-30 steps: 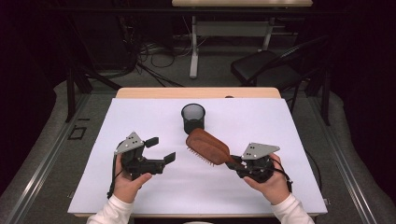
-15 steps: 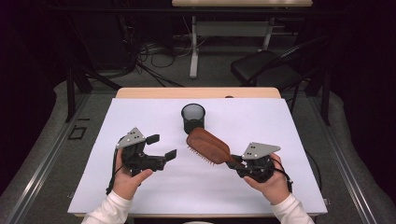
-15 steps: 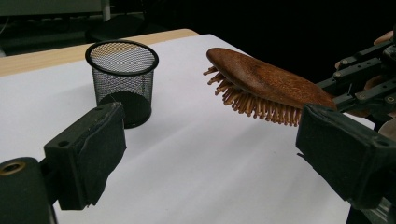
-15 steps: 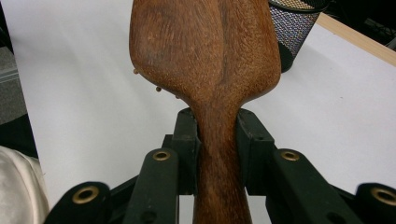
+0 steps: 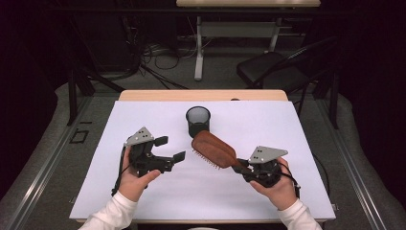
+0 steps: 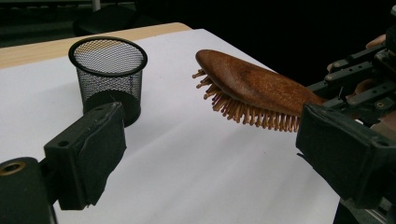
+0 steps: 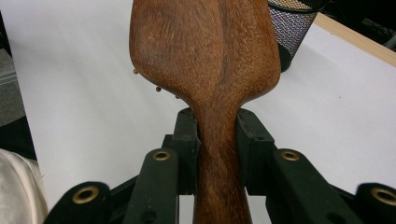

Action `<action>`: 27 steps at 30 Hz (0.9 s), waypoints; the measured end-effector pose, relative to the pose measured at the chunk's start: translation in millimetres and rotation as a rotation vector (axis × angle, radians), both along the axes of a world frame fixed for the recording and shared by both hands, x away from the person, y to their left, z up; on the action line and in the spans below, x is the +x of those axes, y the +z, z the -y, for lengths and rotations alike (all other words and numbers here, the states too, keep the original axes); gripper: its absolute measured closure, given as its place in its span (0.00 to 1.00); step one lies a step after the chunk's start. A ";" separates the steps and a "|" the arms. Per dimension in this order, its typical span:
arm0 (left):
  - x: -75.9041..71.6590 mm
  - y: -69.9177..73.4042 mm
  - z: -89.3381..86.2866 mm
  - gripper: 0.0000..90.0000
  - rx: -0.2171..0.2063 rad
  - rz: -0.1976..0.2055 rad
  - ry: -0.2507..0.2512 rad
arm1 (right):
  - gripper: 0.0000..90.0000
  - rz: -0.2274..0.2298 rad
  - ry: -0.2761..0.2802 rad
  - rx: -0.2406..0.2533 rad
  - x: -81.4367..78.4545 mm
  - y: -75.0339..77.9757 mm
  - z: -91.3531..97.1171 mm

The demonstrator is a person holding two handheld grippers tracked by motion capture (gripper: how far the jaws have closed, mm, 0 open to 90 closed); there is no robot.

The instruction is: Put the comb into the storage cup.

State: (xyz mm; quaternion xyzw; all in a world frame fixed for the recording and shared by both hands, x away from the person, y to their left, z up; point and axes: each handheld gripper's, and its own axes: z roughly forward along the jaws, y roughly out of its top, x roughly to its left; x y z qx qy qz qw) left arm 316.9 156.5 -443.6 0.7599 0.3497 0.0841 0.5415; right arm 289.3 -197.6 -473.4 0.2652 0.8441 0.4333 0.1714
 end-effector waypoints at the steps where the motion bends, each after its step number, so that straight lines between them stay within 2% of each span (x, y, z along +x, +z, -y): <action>1: 0.4 0.8 0.2 0.09 -0.004 -0.004 0.003 | 0.79 0.001 0.001 0.000 0.2 -0.2 -0.1; 15: 5.9 10.5 3.7 0.09 -0.003 -0.025 -0.005 | 0.79 -0.003 -0.002 -0.005 0.3 -1.1 -0.8; 27: 10.1 14.4 11.7 0.09 0.015 -0.034 -0.012 | 0.79 -0.002 0.000 -0.007 -0.1 -1.4 -1.5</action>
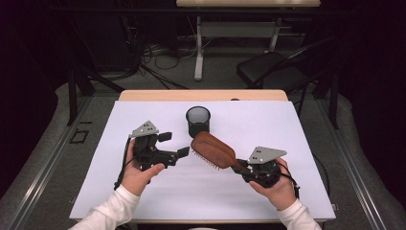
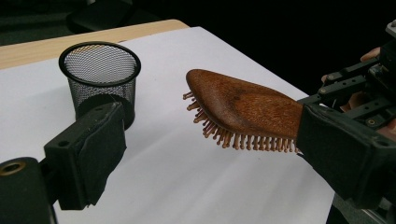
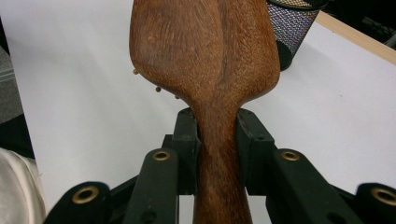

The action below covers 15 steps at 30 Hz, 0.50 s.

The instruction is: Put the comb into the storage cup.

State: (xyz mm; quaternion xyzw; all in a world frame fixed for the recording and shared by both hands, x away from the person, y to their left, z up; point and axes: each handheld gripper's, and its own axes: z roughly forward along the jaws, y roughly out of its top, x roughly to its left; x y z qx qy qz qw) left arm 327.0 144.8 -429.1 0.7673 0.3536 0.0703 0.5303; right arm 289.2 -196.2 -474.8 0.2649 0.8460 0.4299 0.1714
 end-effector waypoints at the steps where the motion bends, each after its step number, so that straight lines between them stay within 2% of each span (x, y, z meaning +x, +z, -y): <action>1: 0.6 0.7 0.3 0.09 -0.001 0.001 -0.001 | 0.79 0.001 0.001 0.001 0.2 0.0 0.2; 9: 5.6 7.9 1.3 0.09 -0.026 0.001 0.013 | 0.79 0.001 -0.001 -0.001 -0.2 -0.5 -0.8; 15: 9.1 10.6 3.1 0.09 -0.019 -0.002 0.011 | 0.79 0.001 0.000 -0.003 0.1 -0.8 -1.0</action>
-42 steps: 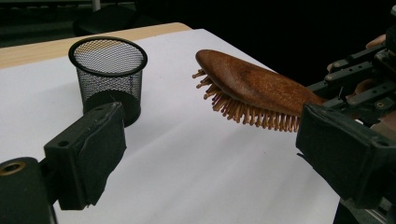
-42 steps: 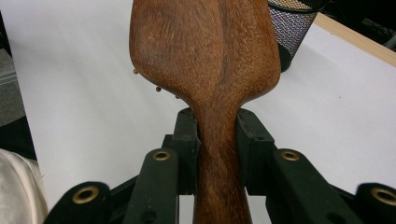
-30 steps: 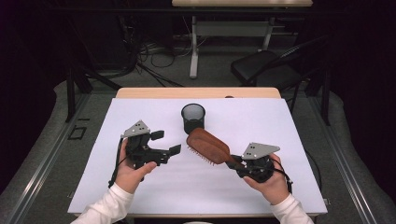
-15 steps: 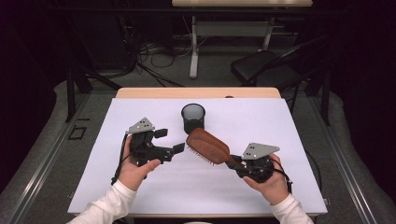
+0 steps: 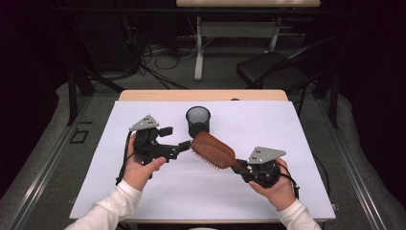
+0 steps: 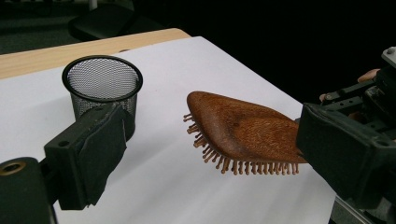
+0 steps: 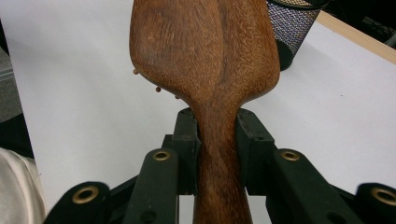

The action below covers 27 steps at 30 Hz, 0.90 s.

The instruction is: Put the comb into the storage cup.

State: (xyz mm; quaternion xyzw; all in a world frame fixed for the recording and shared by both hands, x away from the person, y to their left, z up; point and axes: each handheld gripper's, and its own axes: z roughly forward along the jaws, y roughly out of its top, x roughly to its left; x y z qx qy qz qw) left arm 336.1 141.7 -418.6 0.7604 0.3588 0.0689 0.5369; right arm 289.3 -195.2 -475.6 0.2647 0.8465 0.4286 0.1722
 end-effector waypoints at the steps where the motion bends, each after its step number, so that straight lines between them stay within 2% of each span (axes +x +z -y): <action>1: 0.5 0.4 0.3 0.09 0.001 0.000 -0.001 | 0.79 0.000 -0.001 0.001 -0.1 0.1 0.2; 14: 4.6 9.9 3.2 0.09 0.014 0.002 -0.010 | 0.79 0.002 -0.003 0.001 -0.1 0.2 0.3; 27: 12.0 15.7 8.9 0.09 0.051 -0.017 -0.015 | 0.79 0.004 -0.002 0.003 0.2 0.0 0.6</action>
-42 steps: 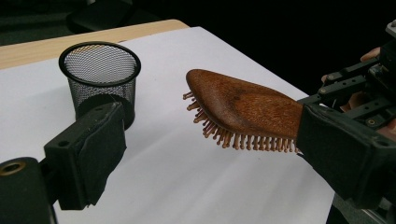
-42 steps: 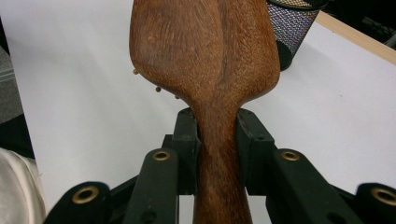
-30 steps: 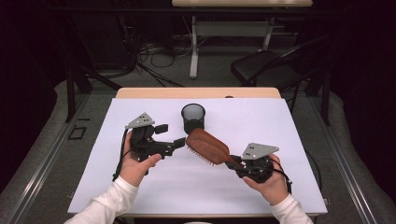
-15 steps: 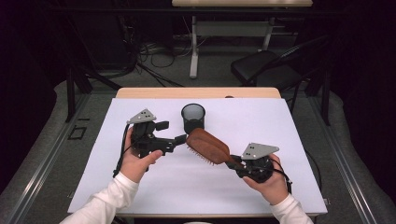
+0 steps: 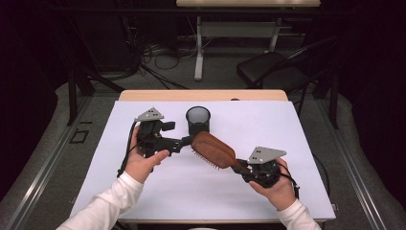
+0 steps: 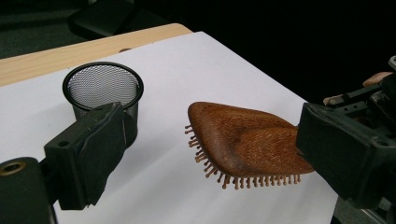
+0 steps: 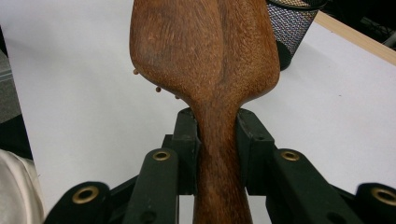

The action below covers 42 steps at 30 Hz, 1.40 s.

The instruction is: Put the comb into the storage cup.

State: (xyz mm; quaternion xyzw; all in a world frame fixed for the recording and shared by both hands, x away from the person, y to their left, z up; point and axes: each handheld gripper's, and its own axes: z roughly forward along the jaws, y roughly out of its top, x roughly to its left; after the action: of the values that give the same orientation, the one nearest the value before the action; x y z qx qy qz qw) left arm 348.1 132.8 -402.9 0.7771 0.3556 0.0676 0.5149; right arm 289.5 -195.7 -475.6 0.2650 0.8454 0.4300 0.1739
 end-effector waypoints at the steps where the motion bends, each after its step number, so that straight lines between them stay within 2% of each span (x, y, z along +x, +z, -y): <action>1: 0.4 0.3 0.3 0.09 0.003 -0.002 0.000 | 0.79 0.000 -0.001 0.000 0.0 -0.1 0.0; 42: 30.9 7.4 25.7 0.09 0.139 -0.044 0.006 | 0.79 -0.005 -0.014 0.004 2.6 -3.3 1.3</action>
State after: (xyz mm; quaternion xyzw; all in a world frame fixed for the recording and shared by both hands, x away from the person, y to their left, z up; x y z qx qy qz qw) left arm 379.0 107.1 -395.5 0.8111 0.3634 0.0766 0.4518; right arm 292.1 -197.1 -478.9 0.2723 0.8431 0.4297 0.1744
